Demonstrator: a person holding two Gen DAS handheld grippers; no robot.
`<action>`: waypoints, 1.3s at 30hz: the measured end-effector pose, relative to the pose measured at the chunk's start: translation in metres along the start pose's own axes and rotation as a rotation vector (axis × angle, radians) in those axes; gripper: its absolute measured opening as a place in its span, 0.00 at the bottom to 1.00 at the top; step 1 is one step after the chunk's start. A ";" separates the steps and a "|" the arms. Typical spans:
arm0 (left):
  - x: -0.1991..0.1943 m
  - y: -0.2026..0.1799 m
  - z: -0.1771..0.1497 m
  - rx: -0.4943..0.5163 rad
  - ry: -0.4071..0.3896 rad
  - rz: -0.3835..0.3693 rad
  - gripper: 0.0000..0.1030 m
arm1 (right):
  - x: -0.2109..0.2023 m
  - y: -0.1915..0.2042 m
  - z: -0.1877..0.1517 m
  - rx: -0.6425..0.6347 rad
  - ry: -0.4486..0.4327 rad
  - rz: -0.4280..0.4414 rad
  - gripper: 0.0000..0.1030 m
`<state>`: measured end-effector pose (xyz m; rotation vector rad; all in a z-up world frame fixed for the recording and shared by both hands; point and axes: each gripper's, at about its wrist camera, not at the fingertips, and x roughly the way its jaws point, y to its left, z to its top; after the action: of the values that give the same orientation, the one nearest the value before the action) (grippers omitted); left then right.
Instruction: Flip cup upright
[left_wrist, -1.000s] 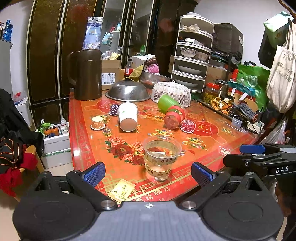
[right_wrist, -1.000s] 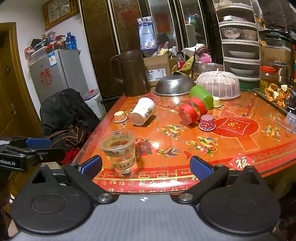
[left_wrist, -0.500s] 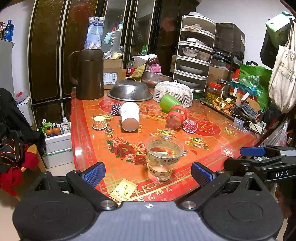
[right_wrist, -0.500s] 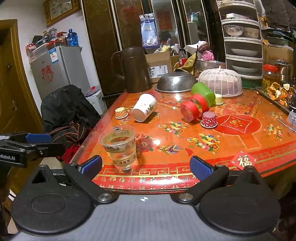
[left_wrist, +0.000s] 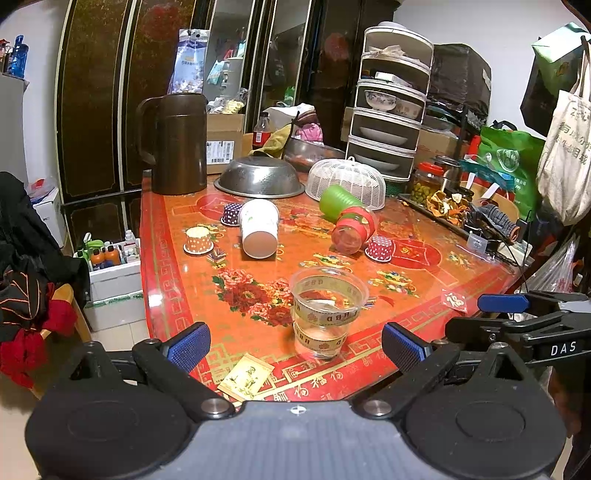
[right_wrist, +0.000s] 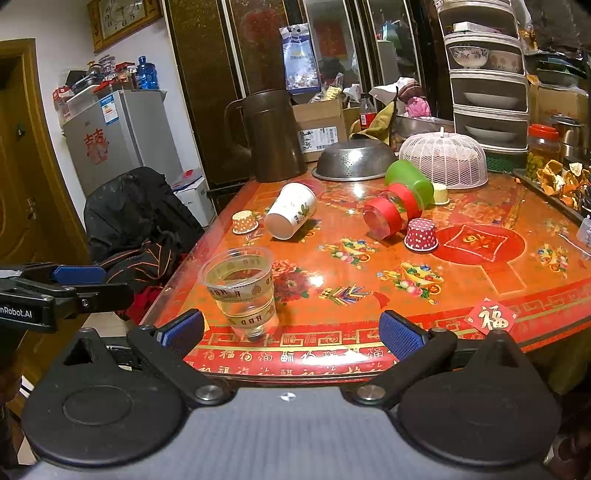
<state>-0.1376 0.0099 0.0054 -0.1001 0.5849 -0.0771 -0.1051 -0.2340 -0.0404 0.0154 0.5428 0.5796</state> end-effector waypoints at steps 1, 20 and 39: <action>0.000 0.000 0.000 0.001 0.000 0.002 0.97 | 0.000 0.000 0.000 -0.001 0.001 -0.001 0.99; 0.004 -0.001 -0.001 0.000 0.017 0.007 0.97 | 0.001 -0.002 -0.001 0.004 0.004 -0.006 0.99; 0.006 0.000 -0.001 0.001 0.020 0.004 0.97 | 0.001 -0.004 -0.001 0.009 0.005 -0.006 0.99</action>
<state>-0.1333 0.0091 0.0016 -0.0973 0.6051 -0.0742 -0.1032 -0.2367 -0.0427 0.0209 0.5502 0.5711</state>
